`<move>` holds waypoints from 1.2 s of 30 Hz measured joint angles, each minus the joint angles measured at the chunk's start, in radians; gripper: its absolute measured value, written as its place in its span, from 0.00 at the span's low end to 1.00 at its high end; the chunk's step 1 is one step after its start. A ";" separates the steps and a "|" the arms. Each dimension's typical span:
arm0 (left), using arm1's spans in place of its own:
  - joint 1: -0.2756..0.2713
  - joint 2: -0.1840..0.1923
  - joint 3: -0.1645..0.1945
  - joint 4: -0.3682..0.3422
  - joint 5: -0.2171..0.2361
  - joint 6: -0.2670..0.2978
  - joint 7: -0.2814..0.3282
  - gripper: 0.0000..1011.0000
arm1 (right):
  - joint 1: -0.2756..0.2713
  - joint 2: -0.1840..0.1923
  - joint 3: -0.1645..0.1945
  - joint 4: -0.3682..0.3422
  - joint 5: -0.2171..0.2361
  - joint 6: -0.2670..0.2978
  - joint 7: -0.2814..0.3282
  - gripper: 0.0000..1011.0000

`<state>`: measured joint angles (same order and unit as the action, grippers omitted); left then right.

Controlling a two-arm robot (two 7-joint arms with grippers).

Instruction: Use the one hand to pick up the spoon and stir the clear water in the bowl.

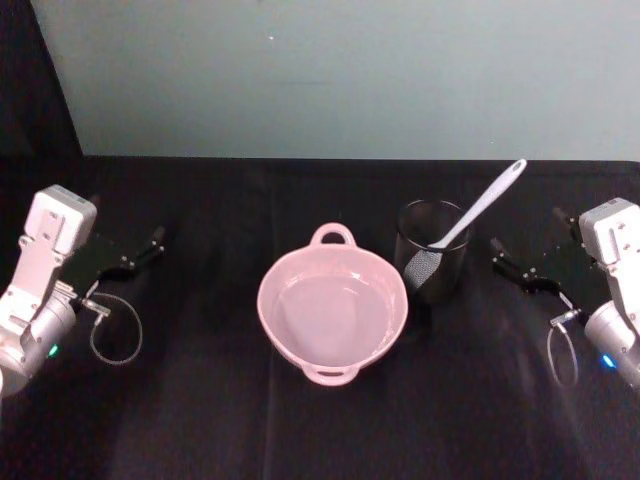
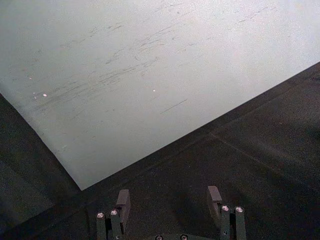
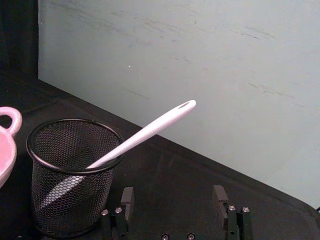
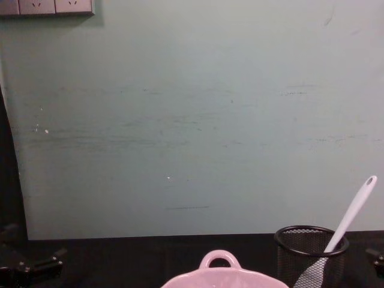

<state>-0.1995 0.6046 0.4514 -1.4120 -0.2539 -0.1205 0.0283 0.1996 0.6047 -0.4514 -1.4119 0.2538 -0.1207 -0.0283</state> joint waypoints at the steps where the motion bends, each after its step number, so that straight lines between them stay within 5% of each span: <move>1: 0.000 0.000 0.000 0.000 0.000 0.000 0.000 1.00 | 0.000 0.000 0.000 0.000 0.000 0.000 0.000 0.99; 36: 0.000 0.000 0.000 0.000 0.000 0.000 0.000 1.00 | -0.003 0.000 0.003 -0.003 -0.001 0.000 -0.001 0.99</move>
<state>-0.1995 0.6047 0.4514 -1.4120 -0.2539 -0.1205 0.0283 0.1963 0.6046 -0.4487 -1.4149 0.2523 -0.1206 -0.0289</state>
